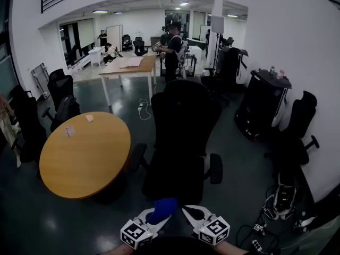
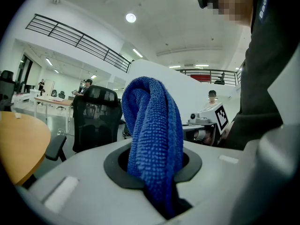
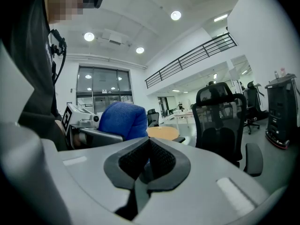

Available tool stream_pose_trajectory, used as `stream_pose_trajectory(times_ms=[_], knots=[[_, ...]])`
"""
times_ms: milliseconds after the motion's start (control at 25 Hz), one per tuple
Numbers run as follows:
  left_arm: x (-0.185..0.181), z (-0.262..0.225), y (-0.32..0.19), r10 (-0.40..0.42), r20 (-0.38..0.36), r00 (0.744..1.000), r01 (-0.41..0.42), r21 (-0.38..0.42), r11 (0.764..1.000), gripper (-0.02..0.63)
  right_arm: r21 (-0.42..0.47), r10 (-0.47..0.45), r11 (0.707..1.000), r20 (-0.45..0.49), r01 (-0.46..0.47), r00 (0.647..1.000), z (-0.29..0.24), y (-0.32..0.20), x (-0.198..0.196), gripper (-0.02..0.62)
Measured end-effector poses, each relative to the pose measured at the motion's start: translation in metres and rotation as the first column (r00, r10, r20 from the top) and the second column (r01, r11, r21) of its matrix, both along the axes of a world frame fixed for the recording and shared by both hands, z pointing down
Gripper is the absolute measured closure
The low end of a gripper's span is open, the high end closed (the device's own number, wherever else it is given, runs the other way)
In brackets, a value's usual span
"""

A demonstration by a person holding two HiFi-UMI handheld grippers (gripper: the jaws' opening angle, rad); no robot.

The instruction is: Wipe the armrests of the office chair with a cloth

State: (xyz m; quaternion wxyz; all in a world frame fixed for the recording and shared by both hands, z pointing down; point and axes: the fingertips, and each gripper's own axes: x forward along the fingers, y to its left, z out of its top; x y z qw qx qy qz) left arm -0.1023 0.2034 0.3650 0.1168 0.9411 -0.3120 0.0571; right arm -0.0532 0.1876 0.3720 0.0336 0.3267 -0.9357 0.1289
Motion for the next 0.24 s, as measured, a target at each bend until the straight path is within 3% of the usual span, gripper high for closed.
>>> stream_pose_trajectory(times_ms=[240], knots=[[-0.0007, 0.0011, 0.0060, 0.004, 0.001, 1.000, -0.004, -0.002, 1.000, 0.497, -0.013, 0.002, 1.000, 0.006, -0.002, 1.000, 0.0037, 0.0051, -0.0001, 0.592]])
